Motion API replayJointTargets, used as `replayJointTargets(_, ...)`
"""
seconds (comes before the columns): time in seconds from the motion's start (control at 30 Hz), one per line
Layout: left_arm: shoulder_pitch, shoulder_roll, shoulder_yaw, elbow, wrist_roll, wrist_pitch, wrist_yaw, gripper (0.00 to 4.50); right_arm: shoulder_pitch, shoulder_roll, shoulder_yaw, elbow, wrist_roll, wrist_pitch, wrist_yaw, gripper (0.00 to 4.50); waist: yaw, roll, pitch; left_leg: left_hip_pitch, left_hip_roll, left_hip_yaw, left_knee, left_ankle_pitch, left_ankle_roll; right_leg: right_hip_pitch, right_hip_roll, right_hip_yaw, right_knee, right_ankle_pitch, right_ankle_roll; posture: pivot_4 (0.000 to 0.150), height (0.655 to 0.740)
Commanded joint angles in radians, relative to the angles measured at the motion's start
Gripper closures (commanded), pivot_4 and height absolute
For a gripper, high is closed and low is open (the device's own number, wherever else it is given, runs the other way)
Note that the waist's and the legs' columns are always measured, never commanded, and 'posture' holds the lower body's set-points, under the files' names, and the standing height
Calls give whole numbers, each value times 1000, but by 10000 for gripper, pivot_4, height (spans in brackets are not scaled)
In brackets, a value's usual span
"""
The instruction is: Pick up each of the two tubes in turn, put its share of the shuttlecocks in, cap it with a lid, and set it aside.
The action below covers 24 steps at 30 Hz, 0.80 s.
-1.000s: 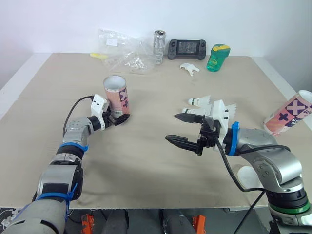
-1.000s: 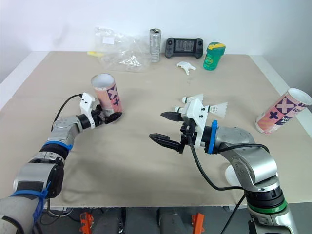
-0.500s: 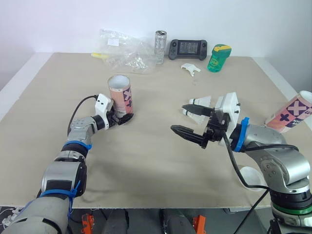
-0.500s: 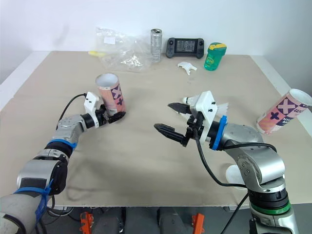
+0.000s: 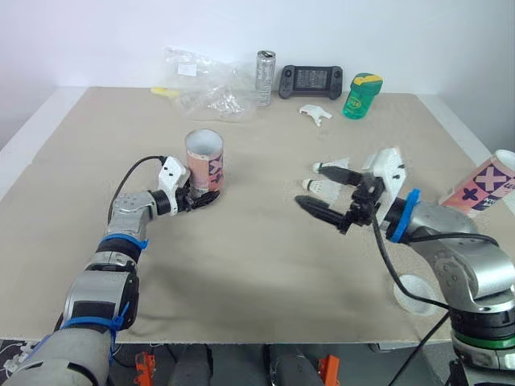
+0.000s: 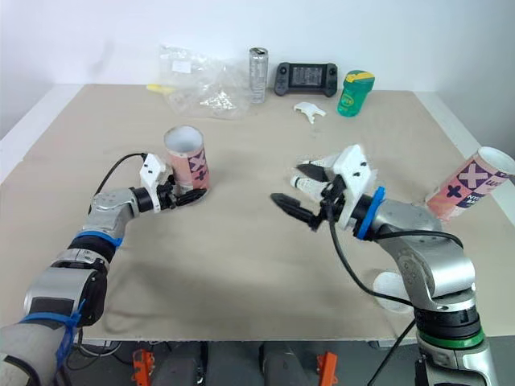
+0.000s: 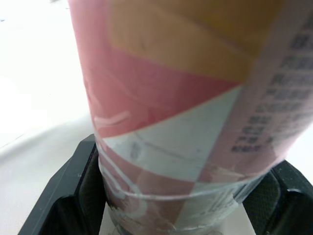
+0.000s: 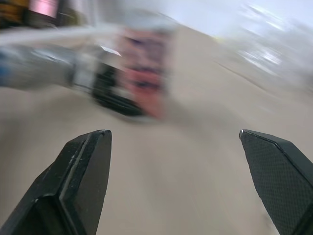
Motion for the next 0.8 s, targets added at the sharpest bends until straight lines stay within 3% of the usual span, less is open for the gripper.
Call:
replayJointTargets(0.03,49,80,-85,-250,6,41,-214,12494,52,-26,-83,39,-17,-25,-9,0,0,0,0,0,0,0,0,0,0,0,0,0,0,0,-2,1500,7236)
replayJointTargets(0.27,102,260,-190,-584,-13,218,-491,12494,45,13,-17,205,-89,-64,-5,0,-6,0,0,2,1,0,-1,0,1,0,1,0,1,-1,-2,1500,7236)
replayJointTargets(0.47,83,389,-313,-597,-7,162,-539,12494,-106,87,82,458,-173,-134,23,0,-10,2,0,3,2,1,-1,4,7,0,2,0,2,3,0,1500,7236)
replayJointTargets(0.67,71,430,-368,-528,-11,95,-539,12494,-251,159,128,699,-239,-220,44,0,-10,2,0,2,2,1,0,5,8,-1,1,0,2,4,0,1500,7236)
replayJointTargets(0.8,81,435,-375,-518,-26,85,-539,12869,-304,189,120,802,-249,-249,57,13168,-9,2,0,2,2,1,-1,5,8,-1,2,0,2,2,-1,1500,7236)
